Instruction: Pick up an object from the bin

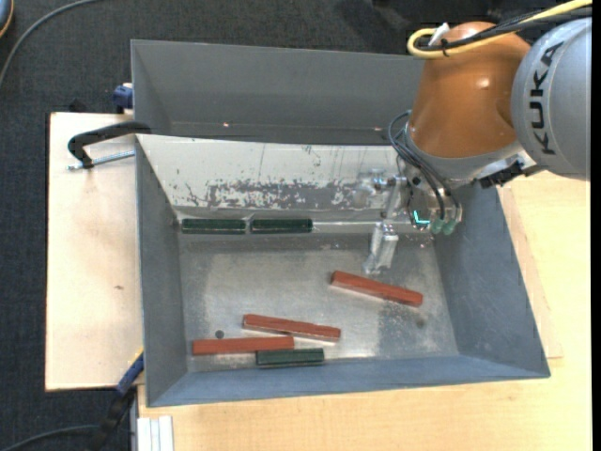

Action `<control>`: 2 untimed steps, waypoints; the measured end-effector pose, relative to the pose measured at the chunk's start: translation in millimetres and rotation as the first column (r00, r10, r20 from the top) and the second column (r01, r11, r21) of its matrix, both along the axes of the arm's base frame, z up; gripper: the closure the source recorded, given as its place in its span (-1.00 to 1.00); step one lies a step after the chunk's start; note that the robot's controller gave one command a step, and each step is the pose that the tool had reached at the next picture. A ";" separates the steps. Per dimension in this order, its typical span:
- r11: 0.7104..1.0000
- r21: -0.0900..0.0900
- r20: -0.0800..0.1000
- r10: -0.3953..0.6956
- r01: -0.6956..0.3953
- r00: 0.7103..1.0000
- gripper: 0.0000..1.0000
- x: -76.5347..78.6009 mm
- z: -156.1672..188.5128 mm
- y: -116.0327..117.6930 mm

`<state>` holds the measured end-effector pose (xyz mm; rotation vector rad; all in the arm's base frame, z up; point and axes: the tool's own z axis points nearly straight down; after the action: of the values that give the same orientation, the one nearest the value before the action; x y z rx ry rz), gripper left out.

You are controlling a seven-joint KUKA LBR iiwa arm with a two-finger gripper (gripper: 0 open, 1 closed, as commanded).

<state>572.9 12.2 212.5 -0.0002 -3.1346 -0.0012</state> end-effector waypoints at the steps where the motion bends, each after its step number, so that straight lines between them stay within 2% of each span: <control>1: 0.943 0.002 0.002 0.333 -0.334 0.943 -1.00 -13.8 -85.6 30.9; 2: 0.946 -0.002 0.003 0.325 -0.325 0.946 -1.00 -4.9 -128.4 -39.9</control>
Offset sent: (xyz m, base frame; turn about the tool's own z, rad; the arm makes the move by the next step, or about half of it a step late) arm -0.0131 0.0297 -0.0847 -0.3398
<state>568.0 -27.7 84.1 0.5163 -3.0949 0.0026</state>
